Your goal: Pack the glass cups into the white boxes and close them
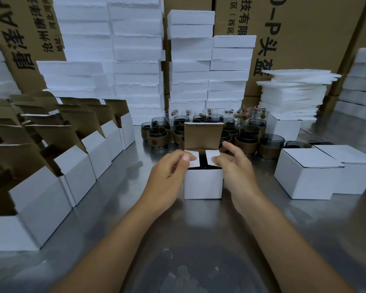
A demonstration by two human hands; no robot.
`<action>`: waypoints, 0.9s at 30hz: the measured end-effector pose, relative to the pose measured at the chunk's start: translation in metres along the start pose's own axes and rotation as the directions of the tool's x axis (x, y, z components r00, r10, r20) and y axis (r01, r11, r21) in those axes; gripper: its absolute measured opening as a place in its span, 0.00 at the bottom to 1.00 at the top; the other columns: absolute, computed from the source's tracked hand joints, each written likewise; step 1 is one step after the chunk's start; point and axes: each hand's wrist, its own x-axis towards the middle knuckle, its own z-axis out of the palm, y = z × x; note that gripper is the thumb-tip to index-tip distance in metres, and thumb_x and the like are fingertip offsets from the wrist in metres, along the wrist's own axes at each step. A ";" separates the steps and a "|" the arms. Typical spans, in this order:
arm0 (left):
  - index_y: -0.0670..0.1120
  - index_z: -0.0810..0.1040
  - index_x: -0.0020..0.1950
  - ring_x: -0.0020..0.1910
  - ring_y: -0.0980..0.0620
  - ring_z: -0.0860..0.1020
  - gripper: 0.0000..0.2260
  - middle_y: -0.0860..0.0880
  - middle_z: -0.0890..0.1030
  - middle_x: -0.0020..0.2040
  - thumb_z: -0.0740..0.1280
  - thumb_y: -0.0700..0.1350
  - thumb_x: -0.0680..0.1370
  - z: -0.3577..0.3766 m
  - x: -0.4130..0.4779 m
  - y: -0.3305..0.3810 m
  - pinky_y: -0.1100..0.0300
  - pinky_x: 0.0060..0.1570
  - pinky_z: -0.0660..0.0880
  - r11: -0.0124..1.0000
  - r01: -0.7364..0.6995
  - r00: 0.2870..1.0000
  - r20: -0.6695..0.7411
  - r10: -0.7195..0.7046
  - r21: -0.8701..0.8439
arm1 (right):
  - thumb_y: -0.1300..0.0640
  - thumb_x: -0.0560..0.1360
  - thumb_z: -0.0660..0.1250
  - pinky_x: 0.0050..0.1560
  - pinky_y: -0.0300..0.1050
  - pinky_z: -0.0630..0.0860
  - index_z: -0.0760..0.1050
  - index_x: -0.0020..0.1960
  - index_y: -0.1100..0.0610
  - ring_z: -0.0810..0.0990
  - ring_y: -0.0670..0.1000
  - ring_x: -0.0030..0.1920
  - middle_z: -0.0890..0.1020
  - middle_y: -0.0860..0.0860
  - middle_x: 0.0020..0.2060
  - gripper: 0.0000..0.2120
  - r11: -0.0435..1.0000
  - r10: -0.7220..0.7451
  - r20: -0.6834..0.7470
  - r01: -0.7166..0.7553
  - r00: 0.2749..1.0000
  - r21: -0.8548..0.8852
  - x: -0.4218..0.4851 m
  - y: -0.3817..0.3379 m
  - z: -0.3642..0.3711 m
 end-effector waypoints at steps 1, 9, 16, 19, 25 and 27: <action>0.59 0.77 0.45 0.39 0.61 0.74 0.09 0.59 0.78 0.42 0.58 0.52 0.79 0.000 0.001 -0.001 0.66 0.40 0.70 1.000 0.007 1.000 -0.005 -0.007 -0.022 | 0.64 0.75 0.65 0.43 0.40 0.75 0.69 0.66 0.46 0.79 0.44 0.47 0.79 0.45 0.47 0.23 1.000 -0.008 0.011 0.008 1.000 -0.011 0.000 0.000 0.000; 0.58 0.70 0.48 0.29 0.63 0.69 0.08 0.58 0.72 0.29 0.65 0.45 0.77 0.001 0.007 -0.004 0.70 0.27 0.66 0.975 0.123 0.992 -0.009 -0.127 -0.186 | 0.67 0.74 0.63 0.38 0.40 0.79 0.73 0.53 0.37 0.82 0.46 0.43 0.82 0.48 0.44 0.24 0.997 -0.072 0.091 0.069 0.993 0.032 0.002 0.001 -0.001; 0.65 0.74 0.50 0.36 0.62 0.72 0.10 0.45 0.78 0.44 0.63 0.47 0.78 0.001 0.005 -0.005 0.70 0.34 0.68 0.981 0.067 0.997 -0.014 -0.070 -0.180 | 0.64 0.76 0.61 0.30 0.35 0.74 0.79 0.41 0.49 0.79 0.45 0.39 0.83 0.46 0.41 0.13 0.997 -0.061 0.062 0.057 0.996 0.060 0.000 0.003 0.001; 0.63 0.75 0.49 0.43 0.69 0.72 0.11 0.54 0.76 0.52 0.55 0.51 0.82 0.001 0.004 -0.006 0.74 0.43 0.68 0.986 0.081 0.996 -0.024 -0.086 -0.147 | 0.58 0.76 0.60 0.32 0.36 0.73 0.80 0.38 0.49 0.79 0.44 0.39 0.83 0.46 0.41 0.14 0.996 -0.009 0.034 0.006 0.999 0.087 0.000 0.001 0.002; 0.59 0.74 0.51 0.44 0.73 0.73 0.18 0.65 0.77 0.46 0.55 0.67 0.70 -0.001 -0.001 0.003 0.78 0.37 0.68 0.967 0.048 0.999 -0.004 -0.051 -0.252 | 0.39 0.75 0.60 0.40 0.33 0.72 0.76 0.46 0.48 0.78 0.38 0.41 0.80 0.42 0.42 0.14 0.982 -0.170 0.107 0.177 0.980 -0.062 -0.004 0.005 0.007; 0.58 0.73 0.52 0.41 0.70 0.75 0.17 0.68 0.77 0.42 0.59 0.66 0.69 0.000 0.000 0.003 0.76 0.30 0.69 0.963 0.051 0.999 0.007 -0.051 -0.266 | 0.35 0.69 0.60 0.44 0.34 0.72 0.74 0.47 0.48 0.78 0.41 0.46 0.79 0.43 0.44 0.18 0.962 -0.243 0.120 0.255 0.963 -0.098 -0.006 0.007 0.008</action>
